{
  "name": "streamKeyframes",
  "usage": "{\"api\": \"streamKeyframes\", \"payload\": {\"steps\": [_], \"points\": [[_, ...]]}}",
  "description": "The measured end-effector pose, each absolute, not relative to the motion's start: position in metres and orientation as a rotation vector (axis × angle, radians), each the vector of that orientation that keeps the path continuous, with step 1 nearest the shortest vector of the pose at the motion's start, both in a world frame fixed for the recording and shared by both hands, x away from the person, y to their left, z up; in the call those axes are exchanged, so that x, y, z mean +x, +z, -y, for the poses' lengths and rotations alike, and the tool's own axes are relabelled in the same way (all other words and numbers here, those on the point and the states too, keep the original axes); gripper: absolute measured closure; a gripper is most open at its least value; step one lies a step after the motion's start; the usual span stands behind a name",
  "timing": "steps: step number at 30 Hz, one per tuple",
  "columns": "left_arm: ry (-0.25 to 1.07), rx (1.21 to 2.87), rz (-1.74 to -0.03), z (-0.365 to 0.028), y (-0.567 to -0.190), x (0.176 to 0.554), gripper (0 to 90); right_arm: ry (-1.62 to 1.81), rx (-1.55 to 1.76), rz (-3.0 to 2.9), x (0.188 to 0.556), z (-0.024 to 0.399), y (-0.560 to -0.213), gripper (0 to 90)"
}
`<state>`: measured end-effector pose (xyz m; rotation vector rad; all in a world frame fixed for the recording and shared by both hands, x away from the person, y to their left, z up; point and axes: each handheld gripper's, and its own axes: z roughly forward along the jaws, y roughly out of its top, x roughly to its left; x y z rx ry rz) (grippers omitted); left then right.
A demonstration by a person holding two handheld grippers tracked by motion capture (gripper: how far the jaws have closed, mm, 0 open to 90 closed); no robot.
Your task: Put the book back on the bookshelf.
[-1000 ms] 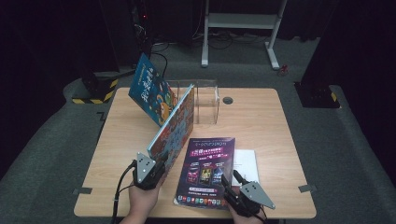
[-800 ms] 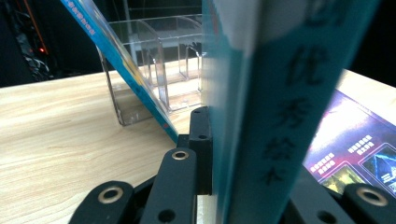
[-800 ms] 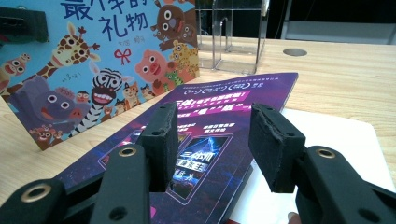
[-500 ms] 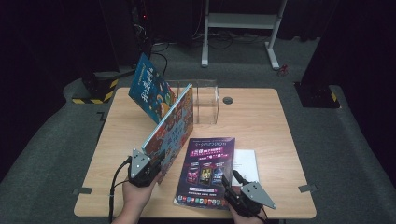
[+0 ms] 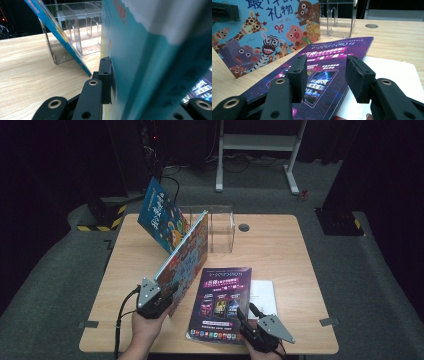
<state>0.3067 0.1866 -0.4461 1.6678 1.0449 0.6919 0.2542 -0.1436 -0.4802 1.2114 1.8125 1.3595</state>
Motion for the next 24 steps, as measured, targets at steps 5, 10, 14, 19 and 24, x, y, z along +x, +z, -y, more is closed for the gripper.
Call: {"api": "streamKeyframes", "payload": {"steps": [5,10,14,19,24], "points": [[0.718,1.619,-1.059,-0.19,-0.45,0.306,80.6,1.359,1.213,-1.815,0.254,0.144,-0.481,52.6],[0.73,1.571,-1.041,-0.189,-0.455,0.303,80.9,1.358,1.218,-1.82,0.255,0.144,-0.482,52.6],[0.73,1.529,-1.046,-0.189,-0.457,0.3,80.8,1.358,1.224,-1.818,0.255,0.144,-0.482,52.6],[0.735,1.51,-1.048,-0.191,-0.457,0.3,80.9,1.358,1.225,-1.822,0.255,0.144,-0.483,52.8],[0.749,1.523,-1.034,-0.189,-0.459,0.299,80.9,1.359,1.225,-1.821,0.255,0.144,-0.483,52.9]]}}
